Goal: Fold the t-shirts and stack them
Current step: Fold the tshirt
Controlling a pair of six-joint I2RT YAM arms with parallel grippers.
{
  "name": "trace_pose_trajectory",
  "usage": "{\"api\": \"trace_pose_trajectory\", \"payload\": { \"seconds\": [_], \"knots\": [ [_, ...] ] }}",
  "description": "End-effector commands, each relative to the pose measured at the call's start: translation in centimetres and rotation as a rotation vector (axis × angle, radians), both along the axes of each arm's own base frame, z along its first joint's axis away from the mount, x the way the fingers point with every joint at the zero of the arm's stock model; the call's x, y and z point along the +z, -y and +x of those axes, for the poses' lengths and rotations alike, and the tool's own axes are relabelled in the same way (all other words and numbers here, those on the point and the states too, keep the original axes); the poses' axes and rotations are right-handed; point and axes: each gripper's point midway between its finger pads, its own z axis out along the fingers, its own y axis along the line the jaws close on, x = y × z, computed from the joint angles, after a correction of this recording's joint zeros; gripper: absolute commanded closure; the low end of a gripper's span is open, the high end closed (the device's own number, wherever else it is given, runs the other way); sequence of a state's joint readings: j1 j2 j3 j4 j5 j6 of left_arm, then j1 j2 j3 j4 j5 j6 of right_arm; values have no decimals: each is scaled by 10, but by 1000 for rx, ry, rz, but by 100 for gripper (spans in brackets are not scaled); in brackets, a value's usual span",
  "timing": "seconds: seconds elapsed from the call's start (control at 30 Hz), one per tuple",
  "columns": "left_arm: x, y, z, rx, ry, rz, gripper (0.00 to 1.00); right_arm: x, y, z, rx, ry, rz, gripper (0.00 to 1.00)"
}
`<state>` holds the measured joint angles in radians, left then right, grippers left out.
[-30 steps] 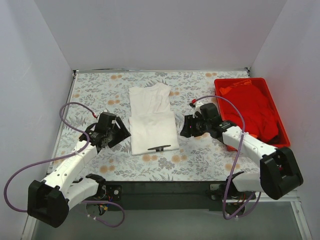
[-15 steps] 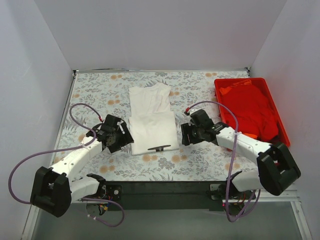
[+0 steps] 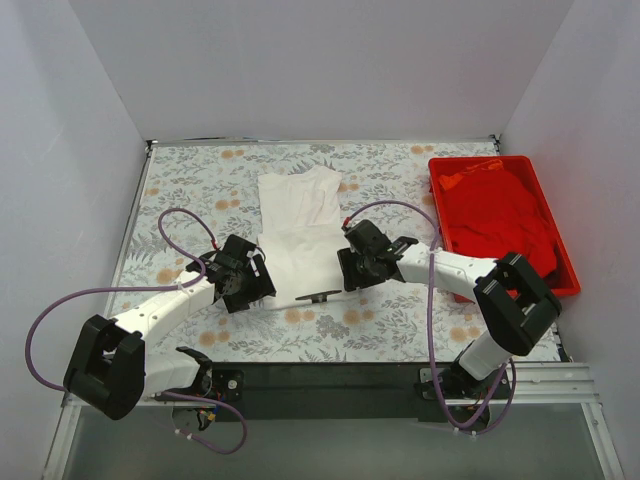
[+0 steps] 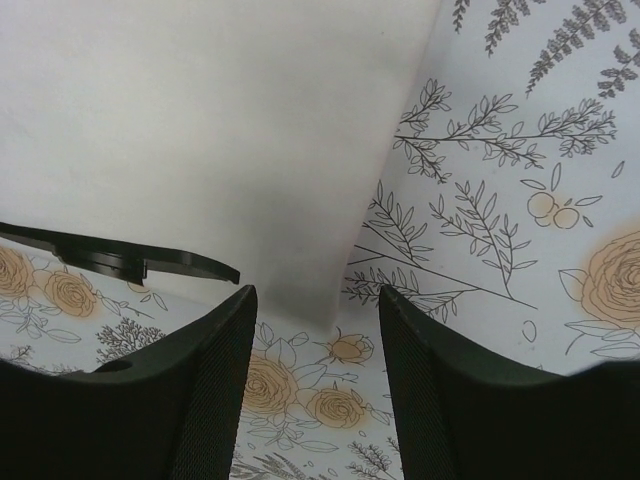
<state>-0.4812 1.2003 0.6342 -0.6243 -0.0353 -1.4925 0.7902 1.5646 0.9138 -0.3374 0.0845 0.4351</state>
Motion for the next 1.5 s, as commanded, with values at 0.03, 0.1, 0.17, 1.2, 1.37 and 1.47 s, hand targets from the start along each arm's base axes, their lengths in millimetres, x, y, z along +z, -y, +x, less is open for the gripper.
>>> {"api": "trace_pose_trajectory", "payload": {
  "seconds": [0.03,0.1,0.17,1.2,1.37,1.47],
  "knots": [
    [5,1,5,2,34,5,29,-2,-11,4,-24,2,-8,42],
    [4,1,4,-2,31,6,29,-11,-6,-1,-37,-19,-47,43],
    [5,1,4,-5,31,6,29,-17,-3,-6,-37,-29,-77,43],
    [-6,7,-3,-43,-36,64,29,-70,34,-68,-55,-231,-239,99],
    [-9,10,0,-44,-41,80,29,-70,31,-67,-43,-227,-224,99],
    [-8,12,3,-46,-32,90,36,-70,31,-68,-38,-227,-220,99]
  ]
}}
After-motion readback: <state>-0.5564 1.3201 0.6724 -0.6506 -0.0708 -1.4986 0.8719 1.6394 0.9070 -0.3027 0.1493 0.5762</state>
